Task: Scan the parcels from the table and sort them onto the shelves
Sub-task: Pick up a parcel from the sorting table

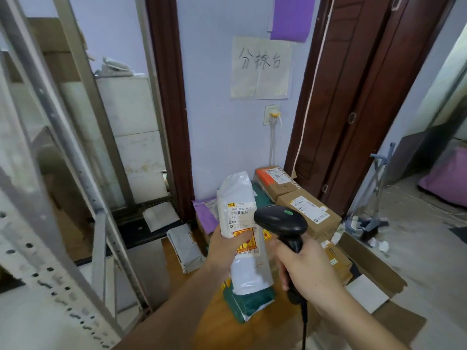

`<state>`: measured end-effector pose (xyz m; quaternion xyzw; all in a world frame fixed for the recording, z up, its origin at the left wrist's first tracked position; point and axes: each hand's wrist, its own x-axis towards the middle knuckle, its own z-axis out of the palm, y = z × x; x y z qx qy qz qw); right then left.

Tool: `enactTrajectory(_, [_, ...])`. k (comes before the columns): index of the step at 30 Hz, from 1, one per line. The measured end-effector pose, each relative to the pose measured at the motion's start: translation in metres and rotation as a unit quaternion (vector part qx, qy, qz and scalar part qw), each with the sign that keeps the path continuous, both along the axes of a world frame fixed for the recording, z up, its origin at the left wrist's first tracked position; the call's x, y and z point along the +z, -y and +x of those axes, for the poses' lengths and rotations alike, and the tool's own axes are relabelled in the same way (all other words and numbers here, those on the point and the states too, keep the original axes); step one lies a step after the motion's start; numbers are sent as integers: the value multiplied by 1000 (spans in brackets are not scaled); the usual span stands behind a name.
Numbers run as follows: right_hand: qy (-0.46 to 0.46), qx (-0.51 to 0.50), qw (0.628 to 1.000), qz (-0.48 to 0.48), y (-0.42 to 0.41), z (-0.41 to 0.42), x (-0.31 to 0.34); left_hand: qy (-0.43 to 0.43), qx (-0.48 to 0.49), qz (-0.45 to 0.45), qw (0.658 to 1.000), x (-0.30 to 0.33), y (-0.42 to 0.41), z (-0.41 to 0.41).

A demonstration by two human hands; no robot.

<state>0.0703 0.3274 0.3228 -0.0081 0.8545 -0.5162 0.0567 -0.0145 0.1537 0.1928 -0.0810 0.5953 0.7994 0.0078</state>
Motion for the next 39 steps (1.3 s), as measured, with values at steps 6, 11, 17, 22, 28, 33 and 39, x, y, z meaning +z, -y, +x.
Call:
enactTrajectory(6, [-64, 77, 995, 18, 9, 22, 19, 16, 59, -20, 998, 21, 25, 53])
enactTrajectory(11, [-108, 190, 976, -11, 12, 49, 45, 3, 128, -30, 991, 37, 36, 113])
enactTrajectory(17, [-93, 314, 943, -65, 33, 98, 61, -18, 239, -57, 969, 60, 52, 210])
enactTrajectory(22, [-55, 368, 923, -94, 77, 140, 59, -10, 321, -70, 944, 72, 84, 293])
enactTrajectory(28, [-24, 453, 887, -83, 150, 193, 65, -22, 422, -50, 905, 83, 148, 384])
enactTrajectory(33, [-30, 505, 858, -89, 224, 237, 89, -30, 486, -61, 871, 100, 212, 451])
enactTrajectory(39, [-31, 551, 825, -123, 323, 300, 114, -55, 538, -83, 837, 136, 314, 528])
